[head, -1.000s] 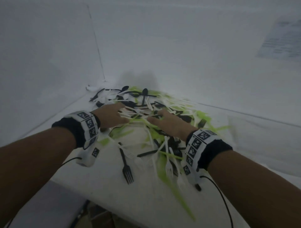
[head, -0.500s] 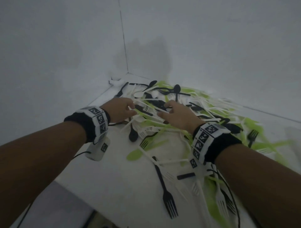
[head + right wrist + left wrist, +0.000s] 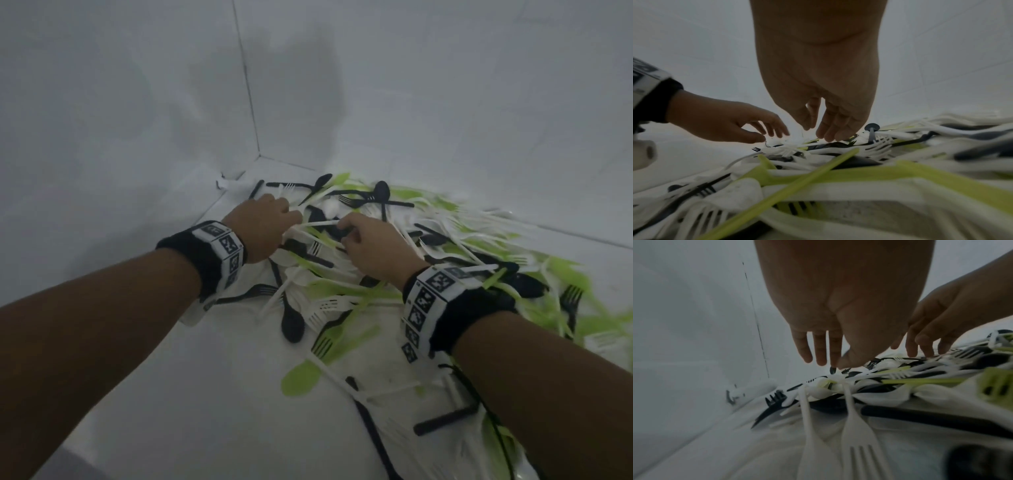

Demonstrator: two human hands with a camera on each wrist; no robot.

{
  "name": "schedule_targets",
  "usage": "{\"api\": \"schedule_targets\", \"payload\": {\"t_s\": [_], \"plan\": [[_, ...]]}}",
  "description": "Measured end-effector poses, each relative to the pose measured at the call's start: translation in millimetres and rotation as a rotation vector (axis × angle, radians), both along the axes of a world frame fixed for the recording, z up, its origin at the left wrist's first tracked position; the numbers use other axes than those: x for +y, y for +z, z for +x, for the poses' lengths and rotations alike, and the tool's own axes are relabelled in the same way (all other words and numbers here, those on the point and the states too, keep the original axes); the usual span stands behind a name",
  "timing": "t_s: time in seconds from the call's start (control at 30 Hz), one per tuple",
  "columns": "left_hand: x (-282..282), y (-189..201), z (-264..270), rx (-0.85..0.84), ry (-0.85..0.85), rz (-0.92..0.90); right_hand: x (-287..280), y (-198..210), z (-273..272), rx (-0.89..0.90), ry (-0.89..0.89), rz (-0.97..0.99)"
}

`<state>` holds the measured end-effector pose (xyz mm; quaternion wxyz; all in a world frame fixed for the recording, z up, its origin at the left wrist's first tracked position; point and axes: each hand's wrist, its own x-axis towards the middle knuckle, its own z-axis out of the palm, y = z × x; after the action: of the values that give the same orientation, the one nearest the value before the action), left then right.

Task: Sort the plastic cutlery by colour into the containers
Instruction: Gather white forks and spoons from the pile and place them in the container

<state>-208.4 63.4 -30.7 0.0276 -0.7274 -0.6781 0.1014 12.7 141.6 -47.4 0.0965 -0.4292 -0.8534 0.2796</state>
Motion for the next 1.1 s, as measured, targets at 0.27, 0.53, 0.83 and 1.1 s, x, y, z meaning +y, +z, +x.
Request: {"api": "schedule_targets", "payload": {"t_s": [0.27, 0.53, 0.83, 1.1], "plan": [[44, -6, -29, -0.150, -0.100, -0.200, 14, -9, -28, -0.085, -0.118, 0.041], [51, -6, -31, -0.223, -0.391, 0.090, 37, -4, -57, -0.295, -0.049, 0.024], [31, 31, -15, -0.671, -0.314, 0.471, 59, -4, -70, -0.430, 0.023, 0.161], [3, 21, -30, -0.886, 0.073, 0.561, 55, -5, -65, -0.340, 0.119, 0.361]]}}
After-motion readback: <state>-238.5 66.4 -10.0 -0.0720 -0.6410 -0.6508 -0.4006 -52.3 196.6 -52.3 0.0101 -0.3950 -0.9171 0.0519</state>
